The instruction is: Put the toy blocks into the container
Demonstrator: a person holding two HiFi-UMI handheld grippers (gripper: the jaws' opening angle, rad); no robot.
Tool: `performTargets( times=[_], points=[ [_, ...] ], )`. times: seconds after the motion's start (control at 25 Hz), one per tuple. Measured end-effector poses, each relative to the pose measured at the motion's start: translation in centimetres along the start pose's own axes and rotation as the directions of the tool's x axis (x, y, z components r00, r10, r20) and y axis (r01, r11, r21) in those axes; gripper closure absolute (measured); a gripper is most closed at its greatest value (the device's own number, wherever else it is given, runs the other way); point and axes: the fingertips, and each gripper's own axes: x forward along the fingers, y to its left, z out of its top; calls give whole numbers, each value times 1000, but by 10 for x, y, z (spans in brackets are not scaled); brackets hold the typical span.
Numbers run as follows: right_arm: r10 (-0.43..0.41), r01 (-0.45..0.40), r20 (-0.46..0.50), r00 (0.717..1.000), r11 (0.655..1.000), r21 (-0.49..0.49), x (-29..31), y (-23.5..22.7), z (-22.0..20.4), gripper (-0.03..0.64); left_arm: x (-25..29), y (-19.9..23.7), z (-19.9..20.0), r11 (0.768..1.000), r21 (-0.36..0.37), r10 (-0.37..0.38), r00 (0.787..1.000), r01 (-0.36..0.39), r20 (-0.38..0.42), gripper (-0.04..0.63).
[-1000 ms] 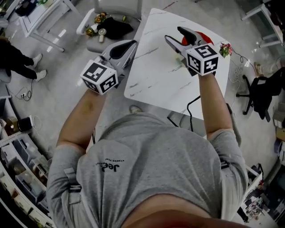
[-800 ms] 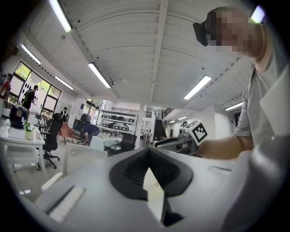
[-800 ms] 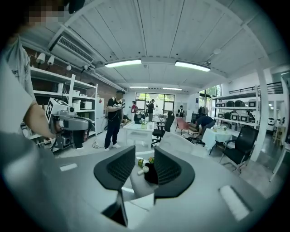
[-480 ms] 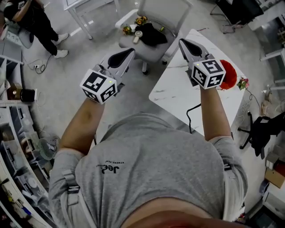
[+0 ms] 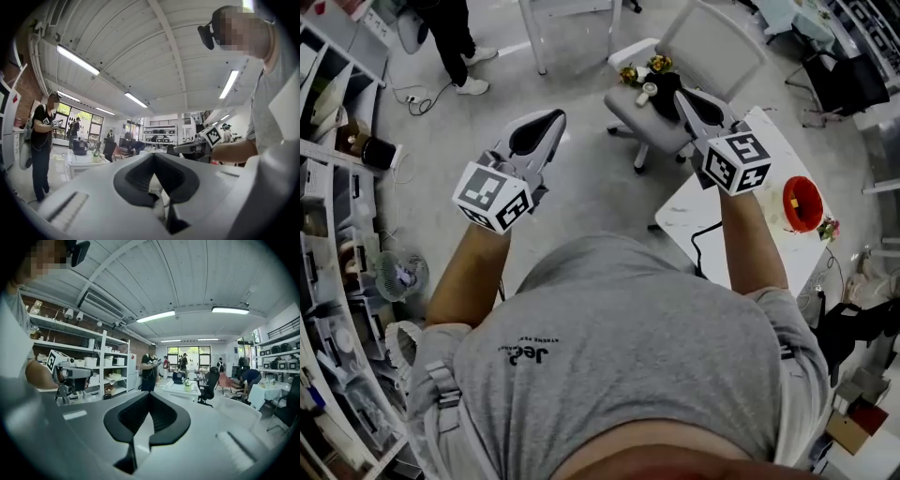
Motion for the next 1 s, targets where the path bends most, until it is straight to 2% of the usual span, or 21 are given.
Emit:
performTargets(
  times=[0.16,0.4,0.68,1.0],
  points=[
    [81,-81,6,997,997,-13,37,49,12,615,-59,38,3,995,-16,101,995,-101,7,538],
    [187,-187,3,982,982,-32,77,120,23,615,-138,77,8,973,-14,230,973,-230,4,538],
    [259,-259,14,966,966,-10,104,173,27,615,-199,101,11,950,-23,312,950,-312,0,538],
    [288,-288,21,957,958,-17,113,188,30,615,-228,111,13,931,-38,364,931,-364,6,538]
  ],
)
